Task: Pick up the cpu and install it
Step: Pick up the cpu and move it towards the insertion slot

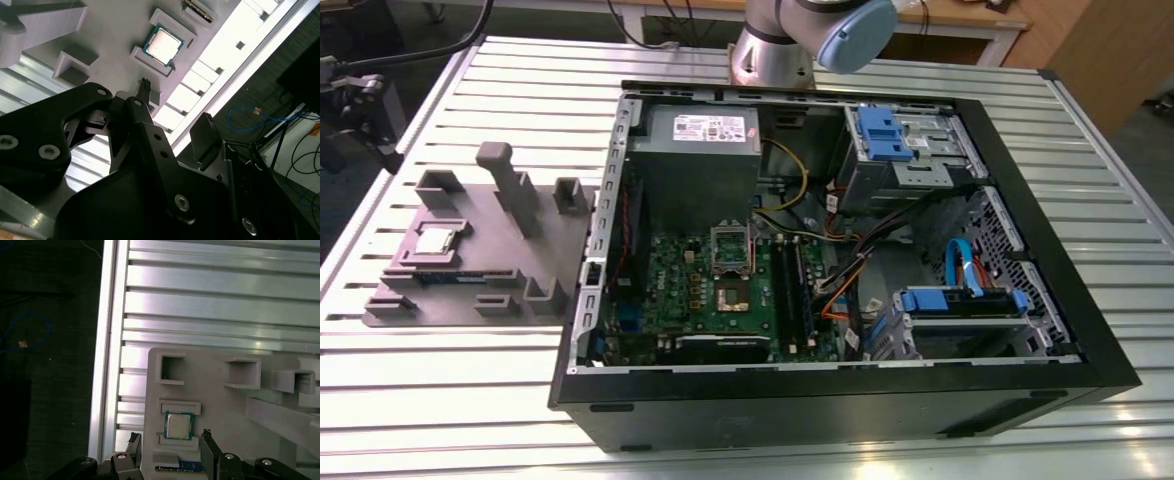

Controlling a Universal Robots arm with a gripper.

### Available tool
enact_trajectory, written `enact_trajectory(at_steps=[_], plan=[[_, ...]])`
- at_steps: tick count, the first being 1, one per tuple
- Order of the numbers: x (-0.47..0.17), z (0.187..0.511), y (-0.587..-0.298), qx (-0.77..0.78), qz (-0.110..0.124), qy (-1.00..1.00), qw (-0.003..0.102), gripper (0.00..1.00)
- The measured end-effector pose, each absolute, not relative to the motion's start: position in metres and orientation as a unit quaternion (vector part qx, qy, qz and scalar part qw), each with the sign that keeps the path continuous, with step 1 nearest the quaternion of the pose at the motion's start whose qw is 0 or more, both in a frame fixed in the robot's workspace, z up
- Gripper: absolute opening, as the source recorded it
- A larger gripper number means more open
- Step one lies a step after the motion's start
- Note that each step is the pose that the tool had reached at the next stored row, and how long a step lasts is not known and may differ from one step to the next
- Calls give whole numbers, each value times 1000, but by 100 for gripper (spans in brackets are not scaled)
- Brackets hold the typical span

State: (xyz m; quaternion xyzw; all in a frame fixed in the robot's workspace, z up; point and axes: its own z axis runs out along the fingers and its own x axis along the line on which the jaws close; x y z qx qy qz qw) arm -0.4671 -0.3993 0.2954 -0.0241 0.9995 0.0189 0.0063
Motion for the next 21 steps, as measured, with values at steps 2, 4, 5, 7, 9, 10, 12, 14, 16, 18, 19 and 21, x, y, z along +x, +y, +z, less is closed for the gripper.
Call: enact_trajectory(at_steps=[2,4,5,7,9,10,12,14,16,18,19,21], plan=[[-467,295,-399,-24,19,1000,6,59],[-467,295,-399,-24,19,1000,5,59],[-467,294,-399,-24,19,1000,5,59],[-467,293,-399,-24,19,1000,5,59],[-467,293,-399,-24,19,1000,5,59],[-467,292,-399,-24,19,1000,5,59],[-467,292,-399,-24,19,1000,5,59],[-467,291,-399,-24,19,1000,5,59],[-467,289,-400,-24,19,1000,5,59],[-467,286,-403,-24,19,1000,5,59],[-466,284,-404,-24,19,1000,5,59],[-461,280,-406,-24,19,1000,5,59]])
